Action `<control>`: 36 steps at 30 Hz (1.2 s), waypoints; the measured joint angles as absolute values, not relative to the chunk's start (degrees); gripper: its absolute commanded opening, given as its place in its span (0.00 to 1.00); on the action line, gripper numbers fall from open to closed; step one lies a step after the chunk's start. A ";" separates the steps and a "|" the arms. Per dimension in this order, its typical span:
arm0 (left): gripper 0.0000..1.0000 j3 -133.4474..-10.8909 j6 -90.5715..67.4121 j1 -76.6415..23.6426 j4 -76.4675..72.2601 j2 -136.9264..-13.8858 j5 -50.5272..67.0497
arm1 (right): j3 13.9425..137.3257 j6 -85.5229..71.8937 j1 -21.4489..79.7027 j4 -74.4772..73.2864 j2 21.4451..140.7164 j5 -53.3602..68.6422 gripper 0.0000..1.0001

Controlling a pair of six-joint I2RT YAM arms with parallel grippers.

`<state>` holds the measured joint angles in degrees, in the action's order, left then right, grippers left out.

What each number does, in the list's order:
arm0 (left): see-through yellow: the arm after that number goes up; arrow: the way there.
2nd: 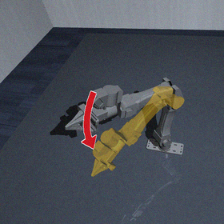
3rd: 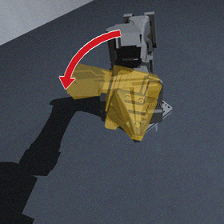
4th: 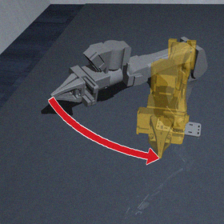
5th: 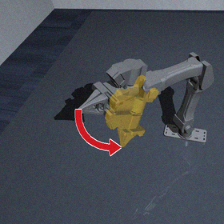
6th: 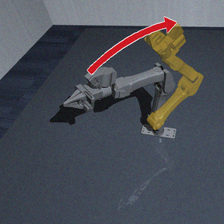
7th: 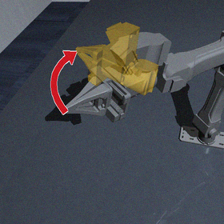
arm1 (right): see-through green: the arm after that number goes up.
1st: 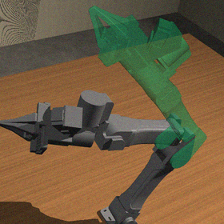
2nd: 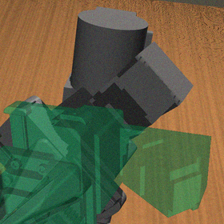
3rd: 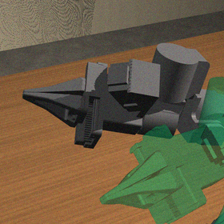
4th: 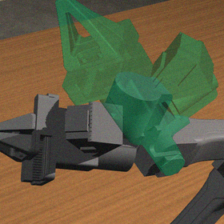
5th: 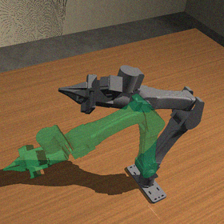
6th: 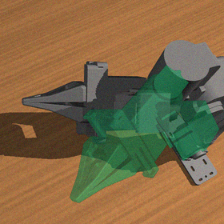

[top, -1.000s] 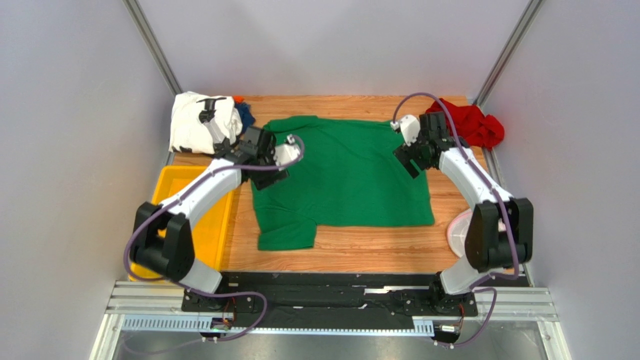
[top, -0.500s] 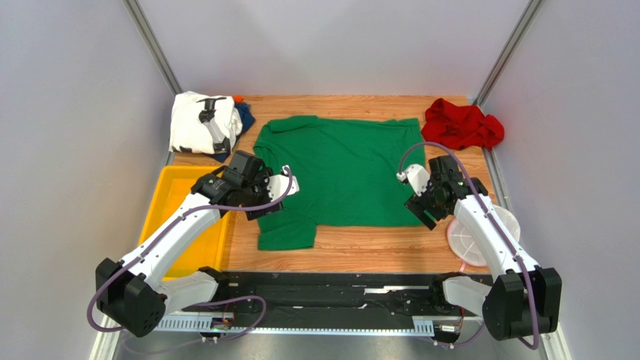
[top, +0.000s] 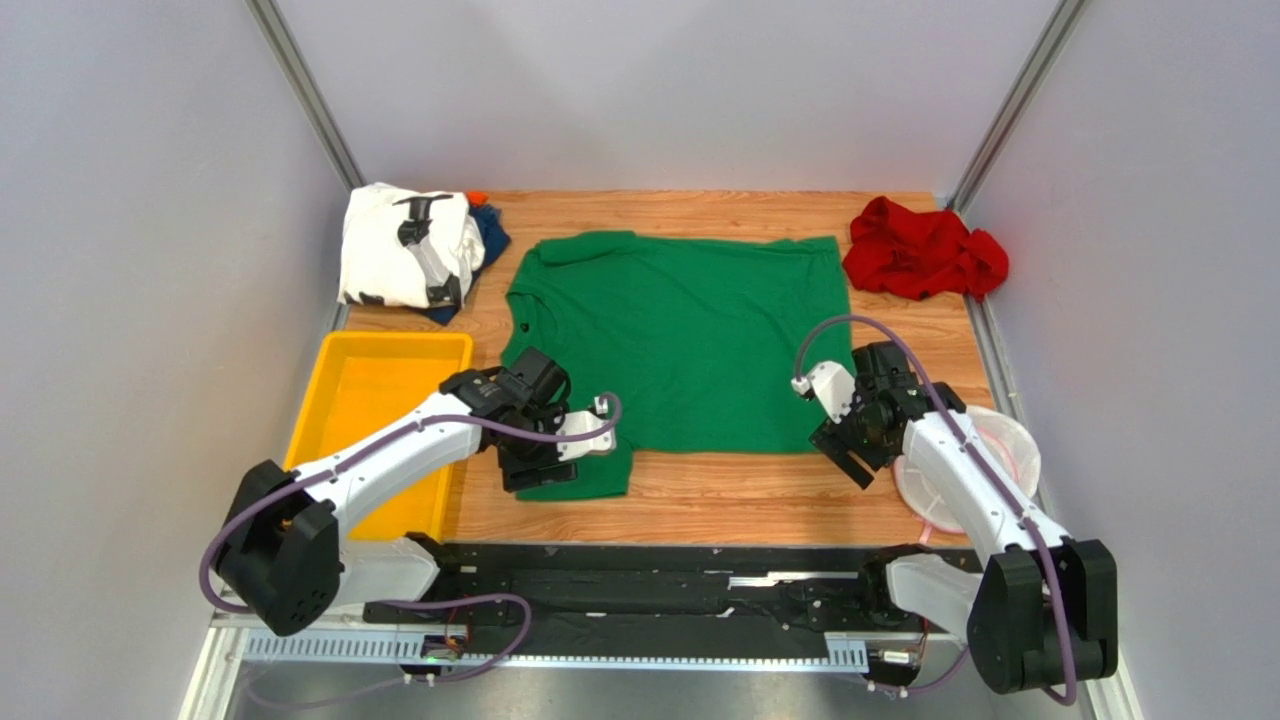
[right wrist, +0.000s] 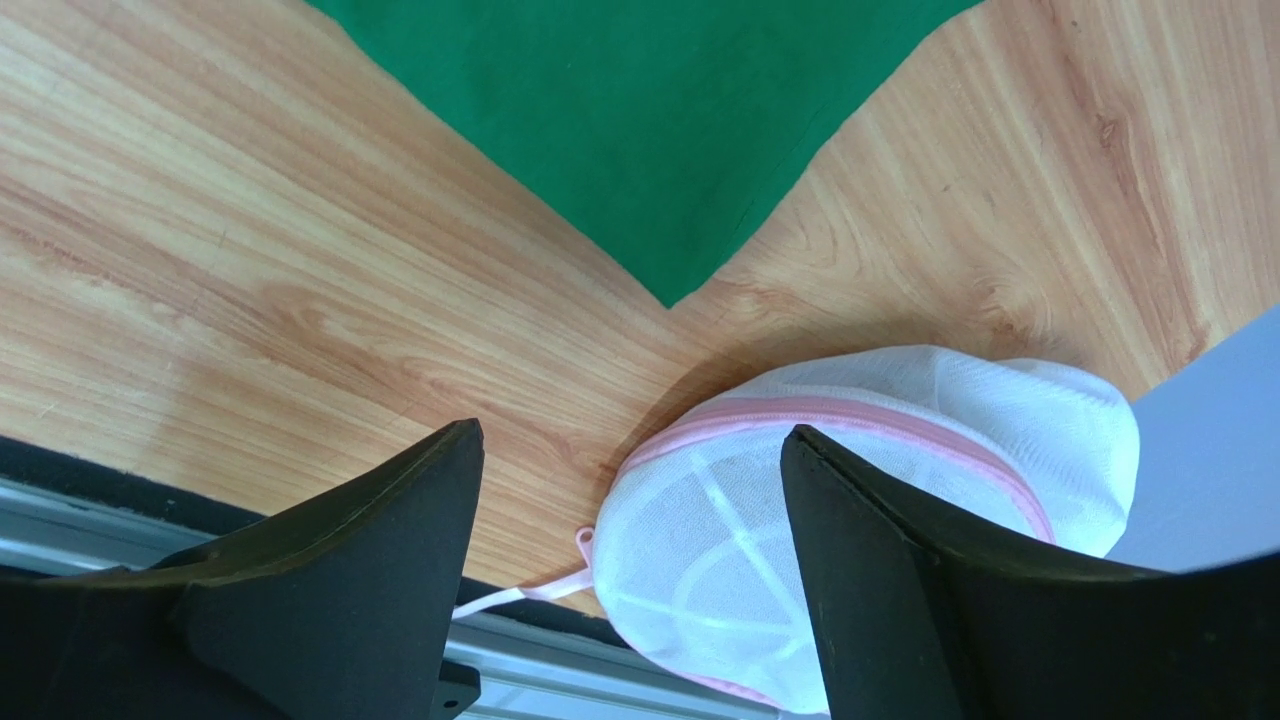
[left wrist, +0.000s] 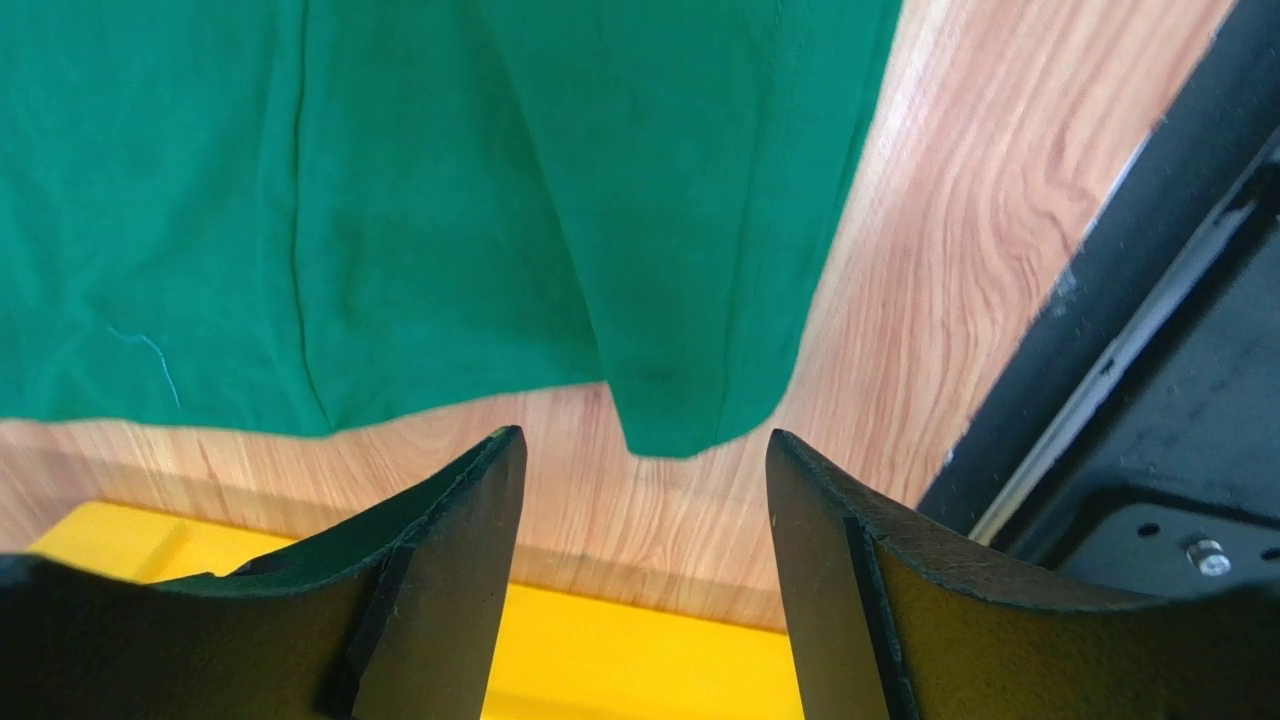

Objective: Fold and stack the t-shirts
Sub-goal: Grap the side of the flattened tshirt closest away from the robot with both arms

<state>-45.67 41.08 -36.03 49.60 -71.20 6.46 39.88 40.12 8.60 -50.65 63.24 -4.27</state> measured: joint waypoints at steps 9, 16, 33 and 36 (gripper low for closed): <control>0.65 -42.78 38.39 -39.24 44.82 -74.46 4.43 | 39.13 40.12 8.60 -47.42 64.42 -4.32 0.77; 0.64 -40.12 37.43 -40.84 44.73 -73.60 3.95 | 38.35 40.12 8.60 -45.67 65.21 -4.40 0.77; 0.63 -39.29 36.38 -41.80 44.45 -70.15 2.04 | 36.75 40.12 8.60 -43.64 65.91 -4.47 0.76; 0.63 -39.35 36.12 -41.91 45.23 -66.00 1.85 | 36.38 40.12 8.60 -43.64 65.91 -4.45 0.76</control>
<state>-39.35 36.12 -41.91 45.23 -66.00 1.85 36.38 40.12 8.60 -43.64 65.91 -4.45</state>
